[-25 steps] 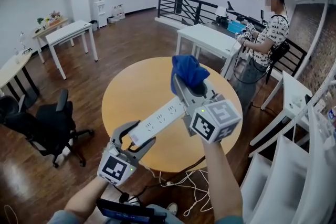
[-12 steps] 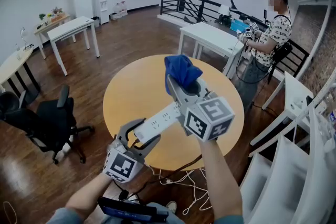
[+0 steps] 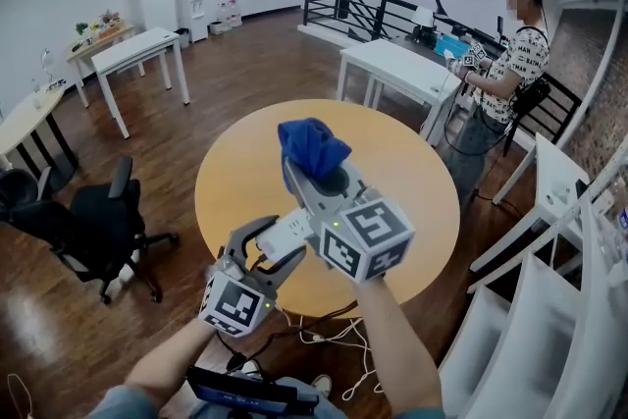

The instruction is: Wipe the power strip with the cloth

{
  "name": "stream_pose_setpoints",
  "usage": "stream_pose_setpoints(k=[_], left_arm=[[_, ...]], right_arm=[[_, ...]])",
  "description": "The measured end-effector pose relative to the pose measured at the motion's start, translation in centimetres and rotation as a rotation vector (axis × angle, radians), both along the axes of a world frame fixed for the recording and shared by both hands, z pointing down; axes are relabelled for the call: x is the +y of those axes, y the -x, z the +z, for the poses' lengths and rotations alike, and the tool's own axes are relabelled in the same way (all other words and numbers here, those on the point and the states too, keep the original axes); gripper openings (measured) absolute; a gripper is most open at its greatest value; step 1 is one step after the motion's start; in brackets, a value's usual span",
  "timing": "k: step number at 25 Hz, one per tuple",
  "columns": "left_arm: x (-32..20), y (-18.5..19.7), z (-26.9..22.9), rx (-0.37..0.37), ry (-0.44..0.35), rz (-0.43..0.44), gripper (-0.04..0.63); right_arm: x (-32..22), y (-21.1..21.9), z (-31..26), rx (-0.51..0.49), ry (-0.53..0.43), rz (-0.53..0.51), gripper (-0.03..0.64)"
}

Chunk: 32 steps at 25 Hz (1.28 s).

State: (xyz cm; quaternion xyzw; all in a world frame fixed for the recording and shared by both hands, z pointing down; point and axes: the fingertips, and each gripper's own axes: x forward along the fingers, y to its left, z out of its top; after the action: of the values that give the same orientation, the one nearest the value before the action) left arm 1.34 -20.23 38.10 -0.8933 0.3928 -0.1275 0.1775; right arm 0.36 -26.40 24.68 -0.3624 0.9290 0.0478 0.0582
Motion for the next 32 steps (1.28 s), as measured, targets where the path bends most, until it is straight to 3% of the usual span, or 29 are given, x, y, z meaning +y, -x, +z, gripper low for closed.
stream_pose_setpoints(k=[3,15,21,32], left_arm=[[-0.4,-0.2,0.2,-0.03,-0.039,0.013,0.279],[-0.3,-0.3,0.3,-0.027,0.007,-0.02,0.279],[-0.3,-0.3,0.3,-0.048,-0.038,0.006,0.279],[0.3,0.2,0.0,-0.039,-0.036,0.001,0.279]], right_arm=[[0.8,0.9,0.4,-0.013,0.014,-0.029,0.067],[1.9,3.5,2.5,-0.016,0.047,-0.084,0.067],[1.8,3.3,2.2,-0.01,0.043,-0.08,0.066],[0.3,0.0,-0.3,-0.021,0.008,-0.014,0.066]])
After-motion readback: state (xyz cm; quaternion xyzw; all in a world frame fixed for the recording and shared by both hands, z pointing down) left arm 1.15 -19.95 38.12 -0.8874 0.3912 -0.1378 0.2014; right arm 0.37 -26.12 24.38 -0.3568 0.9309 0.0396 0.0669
